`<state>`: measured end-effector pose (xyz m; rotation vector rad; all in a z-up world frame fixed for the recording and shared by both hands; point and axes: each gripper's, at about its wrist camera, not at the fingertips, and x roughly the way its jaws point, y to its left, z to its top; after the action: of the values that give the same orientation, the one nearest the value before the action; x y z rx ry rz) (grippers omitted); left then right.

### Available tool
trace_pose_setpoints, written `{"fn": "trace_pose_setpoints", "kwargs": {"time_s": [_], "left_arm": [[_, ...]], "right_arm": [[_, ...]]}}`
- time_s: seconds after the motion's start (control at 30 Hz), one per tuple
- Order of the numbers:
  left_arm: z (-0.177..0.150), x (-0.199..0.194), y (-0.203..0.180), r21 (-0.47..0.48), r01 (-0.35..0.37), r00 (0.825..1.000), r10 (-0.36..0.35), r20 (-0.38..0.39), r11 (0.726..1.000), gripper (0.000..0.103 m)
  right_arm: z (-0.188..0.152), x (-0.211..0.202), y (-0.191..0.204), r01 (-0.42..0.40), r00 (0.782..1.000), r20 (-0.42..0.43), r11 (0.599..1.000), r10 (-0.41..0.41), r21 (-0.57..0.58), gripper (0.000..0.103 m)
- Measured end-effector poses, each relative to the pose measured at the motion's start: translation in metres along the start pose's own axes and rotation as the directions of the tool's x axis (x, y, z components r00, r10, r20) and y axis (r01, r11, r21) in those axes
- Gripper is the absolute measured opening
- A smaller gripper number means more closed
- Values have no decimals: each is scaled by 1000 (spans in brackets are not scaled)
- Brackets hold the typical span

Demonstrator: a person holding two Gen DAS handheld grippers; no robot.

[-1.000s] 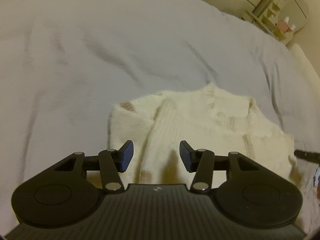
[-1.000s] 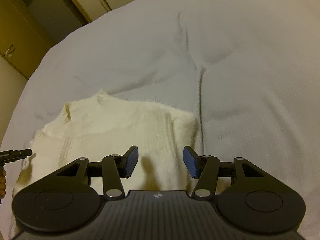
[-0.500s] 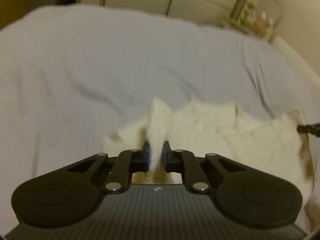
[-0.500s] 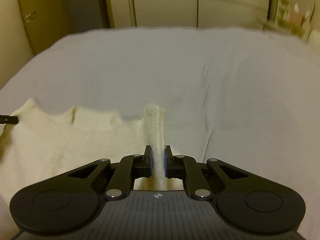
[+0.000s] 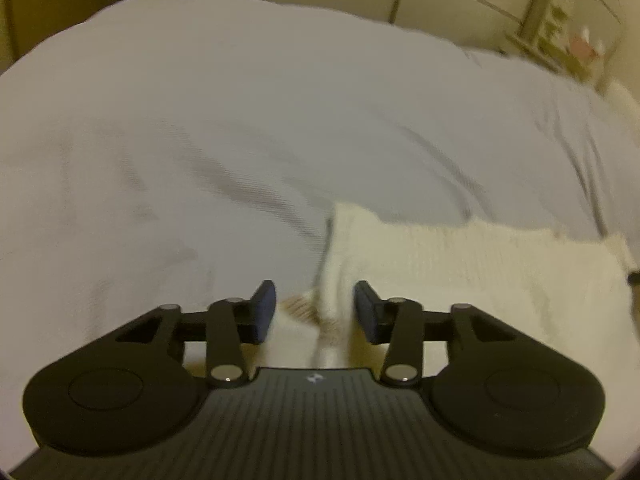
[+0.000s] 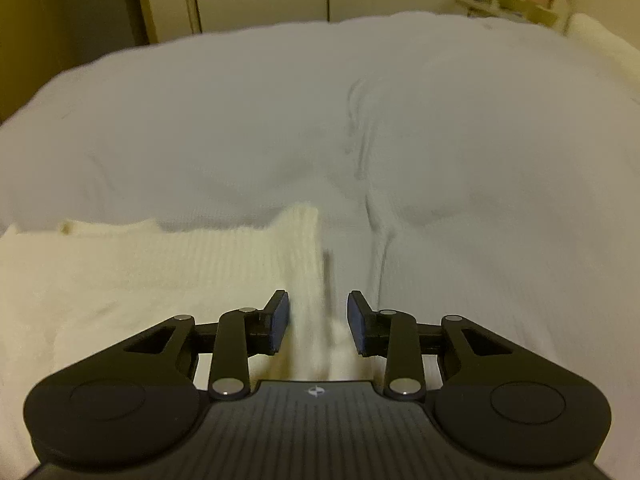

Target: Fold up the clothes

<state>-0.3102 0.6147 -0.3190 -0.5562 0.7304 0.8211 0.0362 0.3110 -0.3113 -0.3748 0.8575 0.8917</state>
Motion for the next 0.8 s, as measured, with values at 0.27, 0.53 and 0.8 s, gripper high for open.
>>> {"fn": "trace_pose_setpoints", "kwargs": {"time_s": [0.27, 0.53, 0.8], "left_arm": [[-72, -82, -12, 123, 138, 990, -134, -35, 983, 12], [-85, -75, 4, 160, -66, 993, 81, -86, 985, 13], [-124, -120, 23, -357, 156, 970, -211, -120, 921, 39]], "right_arm": [[-74, -41, 13, -95, 992, -86, 995, 94, -10, 33], [-65, -69, -10, -42, 997, -62, 990, 51, 132, 51], [-170, -115, -25, -233, 950, 49, 594, 309, 770, 63]]}}
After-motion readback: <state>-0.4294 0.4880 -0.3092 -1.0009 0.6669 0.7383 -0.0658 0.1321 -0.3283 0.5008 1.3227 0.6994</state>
